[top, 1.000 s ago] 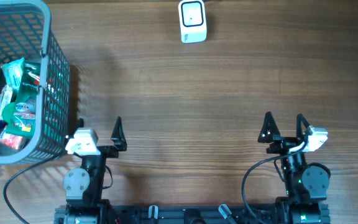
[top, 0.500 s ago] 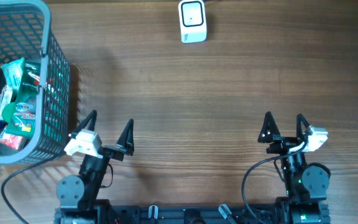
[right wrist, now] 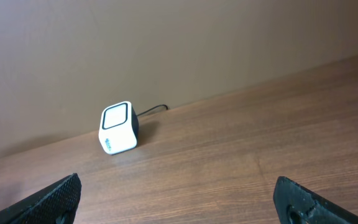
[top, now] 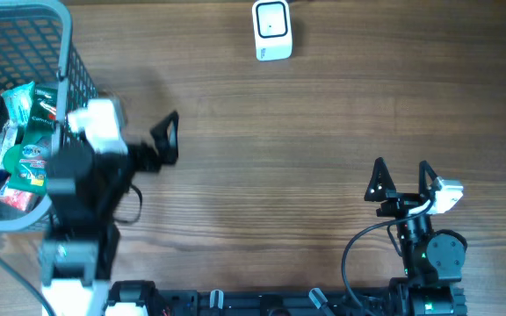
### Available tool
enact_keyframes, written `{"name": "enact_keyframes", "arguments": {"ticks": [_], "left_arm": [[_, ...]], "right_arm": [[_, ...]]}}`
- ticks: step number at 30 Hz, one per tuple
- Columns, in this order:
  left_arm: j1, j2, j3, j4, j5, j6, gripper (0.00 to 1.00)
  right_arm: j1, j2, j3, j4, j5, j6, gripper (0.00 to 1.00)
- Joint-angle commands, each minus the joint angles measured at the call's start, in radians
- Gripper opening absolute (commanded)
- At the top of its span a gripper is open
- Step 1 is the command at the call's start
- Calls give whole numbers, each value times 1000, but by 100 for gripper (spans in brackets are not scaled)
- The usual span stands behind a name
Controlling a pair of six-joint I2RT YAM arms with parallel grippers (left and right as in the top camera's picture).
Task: Scan the item barcode
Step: 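Reach the left gripper into the basket and grasp the green 3M pack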
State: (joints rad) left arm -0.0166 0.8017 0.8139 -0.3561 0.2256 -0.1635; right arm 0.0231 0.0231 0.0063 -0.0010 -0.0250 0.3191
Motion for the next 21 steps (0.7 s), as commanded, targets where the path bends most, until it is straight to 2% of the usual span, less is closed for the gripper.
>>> {"name": "enact_keyframes", "arguments": {"ticks": [1,5,9,11,16,19,21], "left_arm": [[8,165,292,-151,11,-2,100],[8,240,383,-224,142,-2,100],[14,267,389,-203,140,-13,100],[42,271,435,-214,63,-113,100],[190,335,671,-398,-105,-238,100],[362,413,852,-568,-111,-324,100],[457,443,894,-642,-111,-384,100]], "right_arm": [[-4,1,-1,3,-8,-2,100],[-4,1,-1,3,-8,-2,100],[-4,1,-1,3,-8,-2,100],[-4,1,-1,3,-8,-2,99],[-4,1,-1,3,-8,-1,99],[-4,1,-1,3,-8,-2,100],[-4,1,-1,3,-8,-1,100]]}}
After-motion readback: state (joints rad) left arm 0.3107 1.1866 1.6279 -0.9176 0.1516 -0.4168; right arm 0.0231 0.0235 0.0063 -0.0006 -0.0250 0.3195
